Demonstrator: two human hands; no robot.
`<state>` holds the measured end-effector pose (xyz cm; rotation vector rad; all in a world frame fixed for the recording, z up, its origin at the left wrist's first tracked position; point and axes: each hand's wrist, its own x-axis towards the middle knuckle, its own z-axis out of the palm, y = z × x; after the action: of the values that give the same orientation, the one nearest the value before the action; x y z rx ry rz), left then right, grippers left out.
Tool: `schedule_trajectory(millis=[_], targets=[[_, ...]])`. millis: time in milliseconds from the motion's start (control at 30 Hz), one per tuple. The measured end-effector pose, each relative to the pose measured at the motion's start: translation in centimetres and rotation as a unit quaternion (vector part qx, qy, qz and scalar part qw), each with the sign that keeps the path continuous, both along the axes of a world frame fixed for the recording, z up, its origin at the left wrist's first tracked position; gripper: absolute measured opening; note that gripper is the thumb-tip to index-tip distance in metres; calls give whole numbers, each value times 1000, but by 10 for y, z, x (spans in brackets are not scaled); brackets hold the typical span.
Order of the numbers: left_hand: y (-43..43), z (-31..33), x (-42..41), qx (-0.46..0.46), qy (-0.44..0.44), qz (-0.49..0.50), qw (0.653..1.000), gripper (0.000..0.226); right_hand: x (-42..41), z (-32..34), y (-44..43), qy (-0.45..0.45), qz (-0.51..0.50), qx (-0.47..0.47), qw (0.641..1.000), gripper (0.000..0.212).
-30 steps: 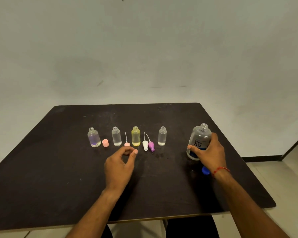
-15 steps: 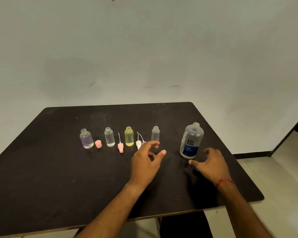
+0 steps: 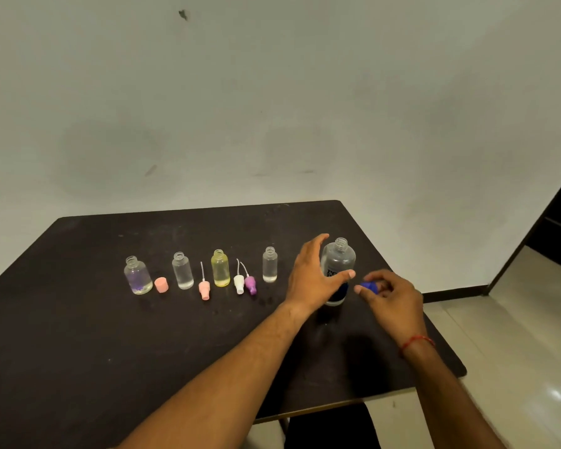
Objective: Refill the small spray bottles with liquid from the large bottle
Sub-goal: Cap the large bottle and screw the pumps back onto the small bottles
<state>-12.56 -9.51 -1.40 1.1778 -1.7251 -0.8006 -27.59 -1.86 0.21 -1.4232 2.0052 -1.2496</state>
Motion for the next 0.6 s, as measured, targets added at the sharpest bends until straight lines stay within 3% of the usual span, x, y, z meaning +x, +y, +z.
schedule_trajectory(millis=[200,333,467,600], targets=[[-1,2,-3,-45,-6,-11,999,67,-1,29,-13,-61,-12,-106,992,29],[0,3,-1,-51,-1,-17,999,66,3,41,-24,-114,3,-155,981,27],[3,3,-1,-51,-5,-16,999,66,10,50,-41,-171,47,-163,971,33],[5,2,0,-46,-1,-21,999,66,19,49,-55,-147,75,-148,975,28]])
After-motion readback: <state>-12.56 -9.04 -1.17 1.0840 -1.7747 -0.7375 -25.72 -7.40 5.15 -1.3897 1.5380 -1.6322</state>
